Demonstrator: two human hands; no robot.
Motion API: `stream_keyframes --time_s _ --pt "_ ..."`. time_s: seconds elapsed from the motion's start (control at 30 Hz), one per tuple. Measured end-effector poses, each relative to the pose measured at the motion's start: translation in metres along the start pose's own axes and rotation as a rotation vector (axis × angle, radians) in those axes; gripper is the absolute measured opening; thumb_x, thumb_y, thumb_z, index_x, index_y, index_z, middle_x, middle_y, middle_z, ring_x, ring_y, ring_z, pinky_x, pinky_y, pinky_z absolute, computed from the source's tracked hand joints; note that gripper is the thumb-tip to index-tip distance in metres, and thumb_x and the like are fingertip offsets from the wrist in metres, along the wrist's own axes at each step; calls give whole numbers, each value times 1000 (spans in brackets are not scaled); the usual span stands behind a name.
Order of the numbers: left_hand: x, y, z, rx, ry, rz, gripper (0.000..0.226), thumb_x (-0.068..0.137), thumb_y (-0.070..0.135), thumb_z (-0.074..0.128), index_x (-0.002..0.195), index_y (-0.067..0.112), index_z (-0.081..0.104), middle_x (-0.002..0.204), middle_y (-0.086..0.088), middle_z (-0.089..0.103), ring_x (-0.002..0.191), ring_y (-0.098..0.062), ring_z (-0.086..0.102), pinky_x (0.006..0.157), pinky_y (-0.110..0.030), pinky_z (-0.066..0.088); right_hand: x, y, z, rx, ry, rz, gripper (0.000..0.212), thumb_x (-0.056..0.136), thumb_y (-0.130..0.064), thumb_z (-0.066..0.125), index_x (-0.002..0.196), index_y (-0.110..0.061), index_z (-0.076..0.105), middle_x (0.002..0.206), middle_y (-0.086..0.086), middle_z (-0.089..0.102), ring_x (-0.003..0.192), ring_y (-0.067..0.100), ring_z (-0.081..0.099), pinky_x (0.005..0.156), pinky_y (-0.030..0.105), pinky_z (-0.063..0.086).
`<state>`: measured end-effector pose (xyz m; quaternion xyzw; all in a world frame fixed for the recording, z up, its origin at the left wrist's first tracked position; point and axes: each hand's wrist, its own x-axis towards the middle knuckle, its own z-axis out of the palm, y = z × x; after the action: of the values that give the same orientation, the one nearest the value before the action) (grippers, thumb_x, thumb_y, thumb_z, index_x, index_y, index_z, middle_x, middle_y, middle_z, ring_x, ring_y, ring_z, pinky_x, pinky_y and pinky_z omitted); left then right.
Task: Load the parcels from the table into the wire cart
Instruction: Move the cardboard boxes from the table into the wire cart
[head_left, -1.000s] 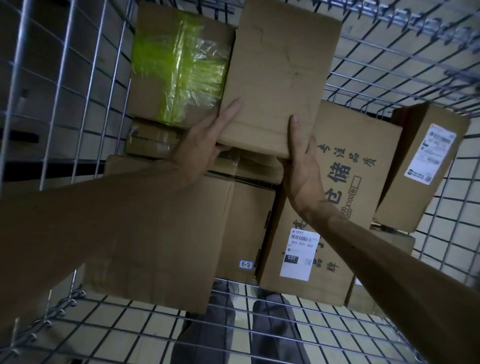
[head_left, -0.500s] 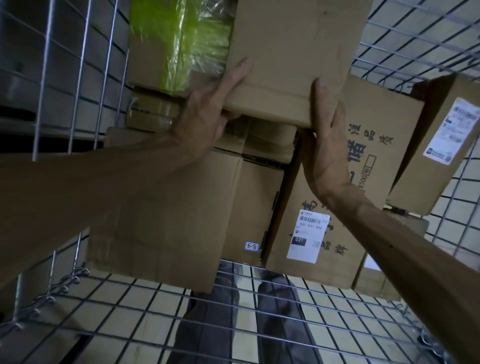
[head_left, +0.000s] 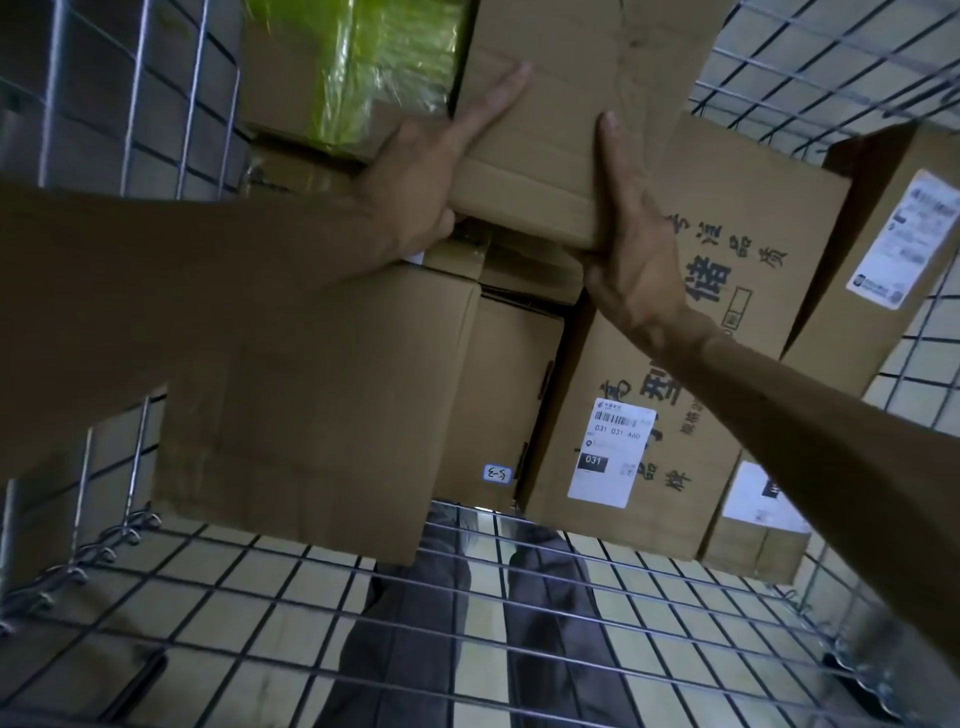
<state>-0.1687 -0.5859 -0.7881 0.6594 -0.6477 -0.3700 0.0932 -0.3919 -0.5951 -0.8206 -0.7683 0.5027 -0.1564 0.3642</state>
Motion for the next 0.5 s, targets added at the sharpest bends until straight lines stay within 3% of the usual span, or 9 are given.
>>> stream_keyframes --time_s 0.1,0.2,0.37,0.43,0.5 --pt "-6 9 -1 -31 -12 -74 107 80 -15 61 156 39 9 141 -17 44 122 -32 47 93 -11 27 -1 0 -2 71 3 19 99 74 12 65 156 -7 14 157 -1 19 145 10 17 118 13 9" --pt "-1 7 -6 -15 -28 -98 107 80 -11 64 156 43 10 141 -19 45 126 -35 46 99 -16 31 2 2 -4 76 -39 14 102 70 14 64 157 -10 15 152 -9 21 142 4 18 119 15 14" --pt "2 4 -3 -86 -1 -143 110 79 -13 63 152 53 14 140 -10 43 122 -26 50 110 -26 36 2 -4 -10 84 -97 90 107 72 12 64 158 -24 11 158 6 32 141 22 36 118 31 29" --pt "1 4 -2 -86 -27 -169 108 83 -11 63 150 57 12 135 -6 41 112 -21 49 104 -24 35 1 -6 -10 114 -116 133 108 73 11 64 158 -27 11 157 8 32 142 23 35 119 36 29" --pt "2 4 -5 -66 -69 -169 112 83 -9 65 148 61 7 138 -10 42 115 -26 51 98 -25 37 1 -9 -12 133 -174 140 111 73 10 66 158 -27 7 161 7 23 146 22 26 121 41 25"
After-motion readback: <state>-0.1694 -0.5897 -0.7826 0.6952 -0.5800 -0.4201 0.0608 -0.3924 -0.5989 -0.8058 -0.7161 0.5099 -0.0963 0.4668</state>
